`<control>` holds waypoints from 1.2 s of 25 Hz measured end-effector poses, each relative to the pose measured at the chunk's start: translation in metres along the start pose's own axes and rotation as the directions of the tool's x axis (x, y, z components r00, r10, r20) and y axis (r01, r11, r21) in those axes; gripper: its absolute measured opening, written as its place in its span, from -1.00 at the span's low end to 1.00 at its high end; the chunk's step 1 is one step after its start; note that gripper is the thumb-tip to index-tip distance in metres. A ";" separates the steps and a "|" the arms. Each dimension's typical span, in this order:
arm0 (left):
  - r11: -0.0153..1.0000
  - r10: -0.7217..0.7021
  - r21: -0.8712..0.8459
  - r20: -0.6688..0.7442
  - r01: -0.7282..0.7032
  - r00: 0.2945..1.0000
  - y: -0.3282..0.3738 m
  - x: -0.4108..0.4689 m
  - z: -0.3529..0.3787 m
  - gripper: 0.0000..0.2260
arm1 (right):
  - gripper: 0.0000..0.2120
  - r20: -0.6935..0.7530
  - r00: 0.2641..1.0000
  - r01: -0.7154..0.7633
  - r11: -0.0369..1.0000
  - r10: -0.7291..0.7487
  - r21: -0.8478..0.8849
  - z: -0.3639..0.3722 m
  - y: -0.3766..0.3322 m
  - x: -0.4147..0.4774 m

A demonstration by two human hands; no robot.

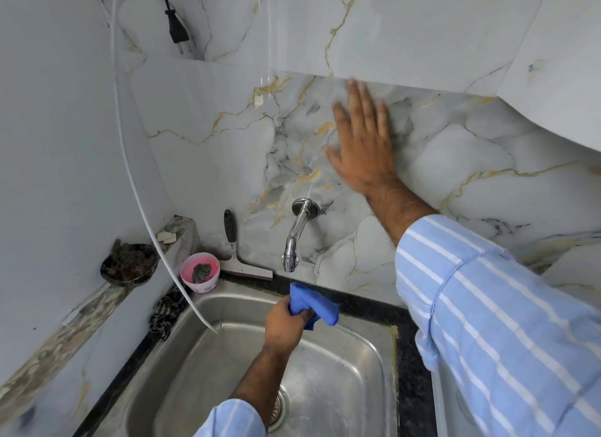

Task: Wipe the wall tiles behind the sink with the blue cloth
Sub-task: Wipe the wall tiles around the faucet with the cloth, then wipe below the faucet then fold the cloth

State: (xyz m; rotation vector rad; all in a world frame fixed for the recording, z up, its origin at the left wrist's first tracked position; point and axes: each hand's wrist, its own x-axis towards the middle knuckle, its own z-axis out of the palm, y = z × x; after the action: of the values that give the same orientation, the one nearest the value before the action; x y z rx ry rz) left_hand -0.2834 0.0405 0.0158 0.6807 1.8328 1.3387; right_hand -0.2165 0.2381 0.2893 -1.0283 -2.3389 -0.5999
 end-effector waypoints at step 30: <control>0.989 0.146 -0.083 0.513 -0.121 0.846 0.105 -0.107 0.032 -0.66 | -0.89 0.839 0.508 -0.854 0.244 0.196 0.460 -0.064 0.119 -0.335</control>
State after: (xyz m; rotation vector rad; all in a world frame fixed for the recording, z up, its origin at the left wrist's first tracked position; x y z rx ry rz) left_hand -0.1970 0.0082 0.1384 1.0460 1.3308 1.1351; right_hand 0.0866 0.0938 0.1568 -1.5242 -1.9133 1.3890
